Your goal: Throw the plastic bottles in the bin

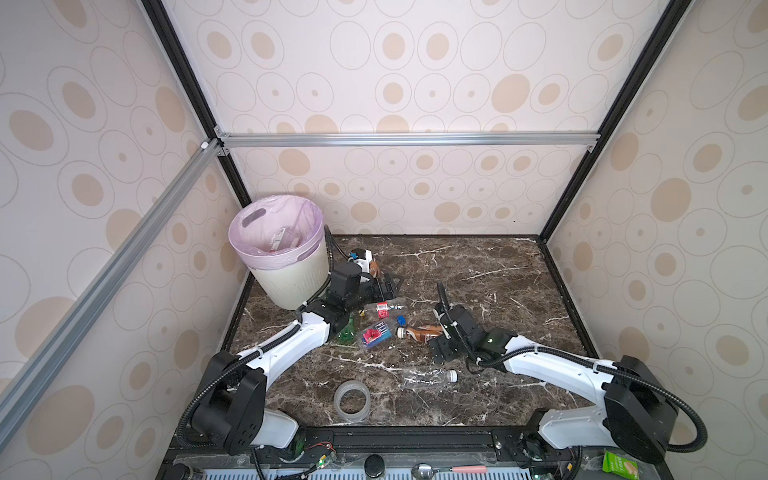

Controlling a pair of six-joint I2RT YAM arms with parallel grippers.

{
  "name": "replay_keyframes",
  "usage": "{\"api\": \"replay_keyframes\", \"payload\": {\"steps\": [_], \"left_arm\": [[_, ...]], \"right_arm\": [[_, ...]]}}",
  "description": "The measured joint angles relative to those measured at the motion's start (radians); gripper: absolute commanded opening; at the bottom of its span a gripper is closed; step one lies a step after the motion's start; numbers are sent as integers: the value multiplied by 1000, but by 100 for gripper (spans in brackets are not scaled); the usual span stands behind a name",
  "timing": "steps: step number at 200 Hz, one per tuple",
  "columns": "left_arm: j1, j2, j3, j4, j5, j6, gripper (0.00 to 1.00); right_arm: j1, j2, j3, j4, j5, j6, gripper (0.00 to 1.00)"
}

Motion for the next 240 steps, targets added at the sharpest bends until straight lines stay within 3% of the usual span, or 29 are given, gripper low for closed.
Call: {"api": "replay_keyframes", "payload": {"steps": [45,119,240], "left_arm": [[0,0,-7,0,-1,0,99],[0,12,-9,6,1,-7,99],[0,18,-11,7,2,-14,99]], "right_arm": [[6,-32,-22,-14,-77,-22,100],[135,-73,-29,-55,-75,-30,100],[232,-50,-61,-29,-81,-42,100]]}}
